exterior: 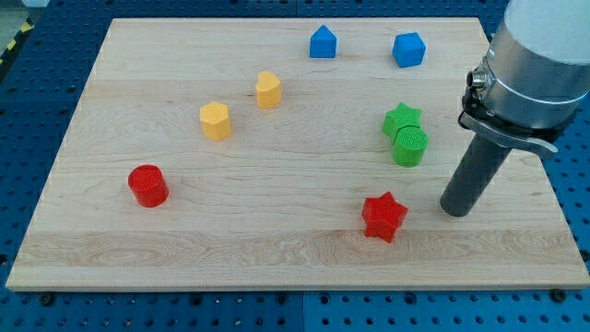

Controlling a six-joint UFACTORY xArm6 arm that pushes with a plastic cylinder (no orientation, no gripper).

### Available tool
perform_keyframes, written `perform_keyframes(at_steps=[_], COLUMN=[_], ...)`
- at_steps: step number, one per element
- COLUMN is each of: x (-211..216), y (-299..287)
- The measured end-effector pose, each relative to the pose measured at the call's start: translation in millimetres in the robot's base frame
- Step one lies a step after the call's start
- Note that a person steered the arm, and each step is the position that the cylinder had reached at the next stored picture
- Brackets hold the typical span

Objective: Move the arm to the bottom left corner of the board

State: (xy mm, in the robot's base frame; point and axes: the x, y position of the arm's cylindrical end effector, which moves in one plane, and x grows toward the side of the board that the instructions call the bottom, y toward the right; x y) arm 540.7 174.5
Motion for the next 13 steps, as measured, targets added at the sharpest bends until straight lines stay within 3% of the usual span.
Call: perform_keyframes(at_steps=[9,13], x=[-20.7,-25.2], y=[-18.1,-103.8])
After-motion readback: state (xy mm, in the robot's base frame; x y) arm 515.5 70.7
